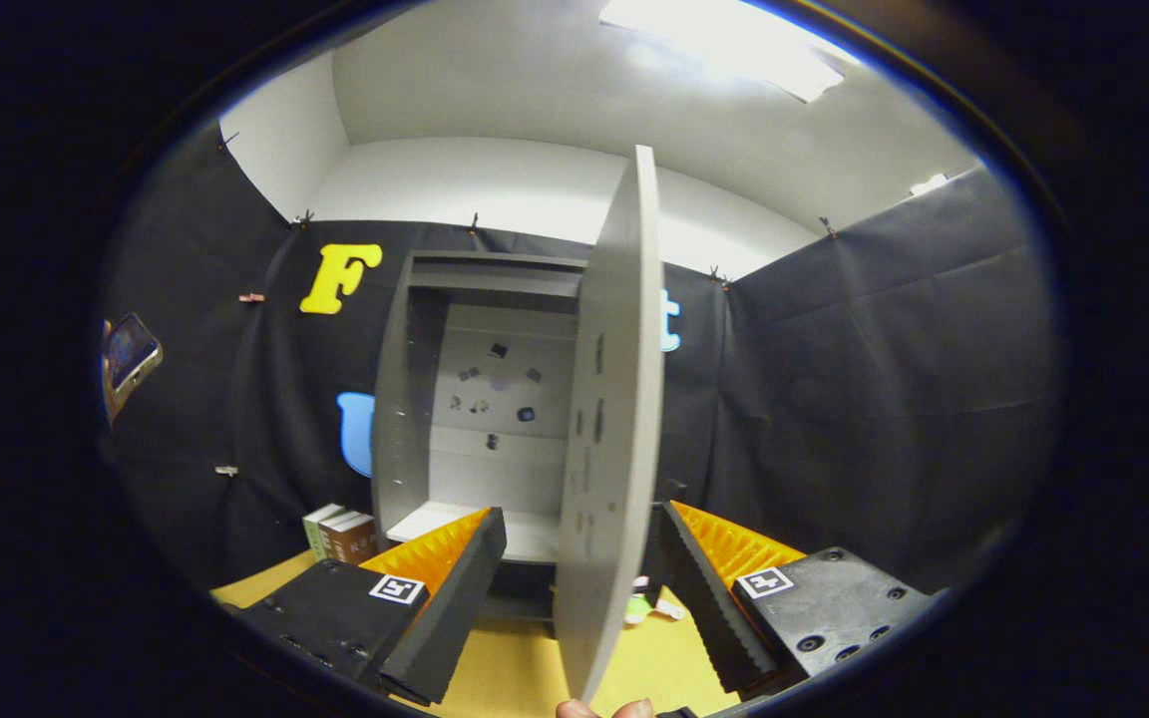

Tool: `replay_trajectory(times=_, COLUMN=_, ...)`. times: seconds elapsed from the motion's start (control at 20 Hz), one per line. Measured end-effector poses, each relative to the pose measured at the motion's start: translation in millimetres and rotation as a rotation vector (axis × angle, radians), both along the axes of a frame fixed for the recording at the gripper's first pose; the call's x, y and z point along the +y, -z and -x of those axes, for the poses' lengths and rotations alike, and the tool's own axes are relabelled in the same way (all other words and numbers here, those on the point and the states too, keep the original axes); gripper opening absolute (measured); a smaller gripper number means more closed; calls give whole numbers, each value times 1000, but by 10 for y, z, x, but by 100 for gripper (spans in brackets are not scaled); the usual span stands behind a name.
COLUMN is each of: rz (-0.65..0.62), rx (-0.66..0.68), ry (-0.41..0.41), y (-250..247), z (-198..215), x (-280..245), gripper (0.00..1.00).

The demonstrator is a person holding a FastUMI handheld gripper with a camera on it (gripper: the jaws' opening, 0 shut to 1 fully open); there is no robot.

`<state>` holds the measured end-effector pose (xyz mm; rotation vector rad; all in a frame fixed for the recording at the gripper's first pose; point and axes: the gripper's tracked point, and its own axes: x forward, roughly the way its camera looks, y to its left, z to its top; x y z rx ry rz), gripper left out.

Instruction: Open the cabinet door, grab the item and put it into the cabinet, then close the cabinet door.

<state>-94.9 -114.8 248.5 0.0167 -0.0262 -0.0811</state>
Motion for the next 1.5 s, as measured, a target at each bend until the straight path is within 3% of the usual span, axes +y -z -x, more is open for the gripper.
replay_trajectory(times=0.25, rz=33, rx=50, ry=183, y=252, z=-141, x=-876, gripper=98)
replay_trajectory(times=0.4, rz=28, rx=95, ry=236, y=511, z=-337, x=-1205, gripper=98)
replay_trajectory(times=0.65, rz=4, rx=157, ry=197, y=802, z=-589, x=-1160, gripper=98)
replay_trajectory(times=1.15, rz=-60, rx=160, ry=149, y=816, z=-555, x=-779, gripper=96)
replay_trajectory(times=1.5, rz=-73, rx=138, ry=64, y=757, z=-555, x=-229, gripper=96)
